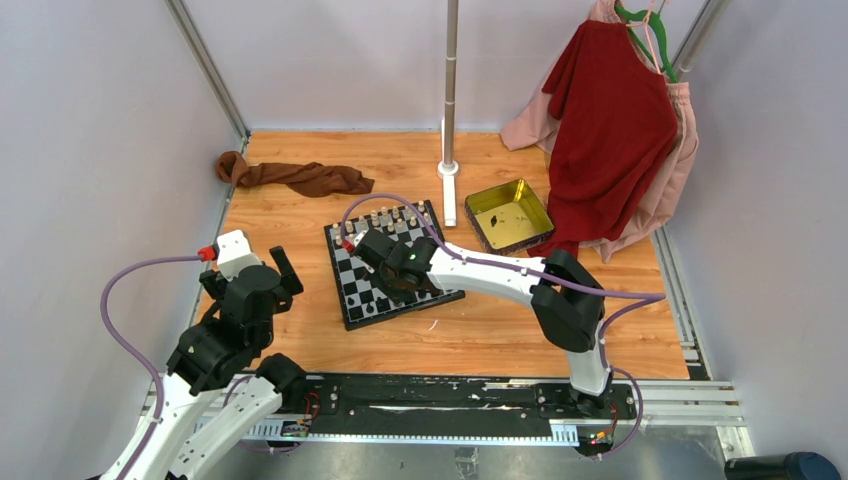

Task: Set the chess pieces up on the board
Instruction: Adjust the chess piece on the chessboard.

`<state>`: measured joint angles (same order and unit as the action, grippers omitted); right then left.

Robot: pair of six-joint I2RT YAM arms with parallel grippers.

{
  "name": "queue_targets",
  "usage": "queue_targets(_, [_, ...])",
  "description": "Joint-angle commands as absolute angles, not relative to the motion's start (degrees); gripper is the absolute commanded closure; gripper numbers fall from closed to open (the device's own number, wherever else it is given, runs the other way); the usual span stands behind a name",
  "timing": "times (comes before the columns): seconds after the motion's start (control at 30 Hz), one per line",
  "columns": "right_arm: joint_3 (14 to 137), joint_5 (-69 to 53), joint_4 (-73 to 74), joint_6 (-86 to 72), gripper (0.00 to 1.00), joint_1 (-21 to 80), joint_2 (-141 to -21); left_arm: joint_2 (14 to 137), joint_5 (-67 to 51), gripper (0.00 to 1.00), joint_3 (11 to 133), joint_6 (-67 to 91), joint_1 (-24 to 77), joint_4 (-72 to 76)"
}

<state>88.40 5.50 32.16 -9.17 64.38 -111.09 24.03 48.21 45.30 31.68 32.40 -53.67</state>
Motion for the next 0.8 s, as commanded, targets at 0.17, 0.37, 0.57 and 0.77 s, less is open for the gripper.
queue_targets(0.17, [90.87,5.10,33.61,-8.34,1.00,63.51,-112.52,24.65,48.79,0.01,45.02,31.49,32.78,-52.39])
queue_targets(0.37, [91.14,4.84,33.65,-8.17,1.00,63.53,-112.83,24.61,48.78,0.01,45.03,31.52,32.78,-52.38])
queue_targets(0.57, [91.04,4.57,33.66,-8.16,1.00,63.46,-113.08,24.81,48.87,0.01,45.04,31.48,32.78,-52.43])
queue_targets(0.77, [90.88,4.27,33.63,-8.22,1.00,63.36,-113.41,24.92,48.87,0.01,45.04,31.47,32.78,-52.43])
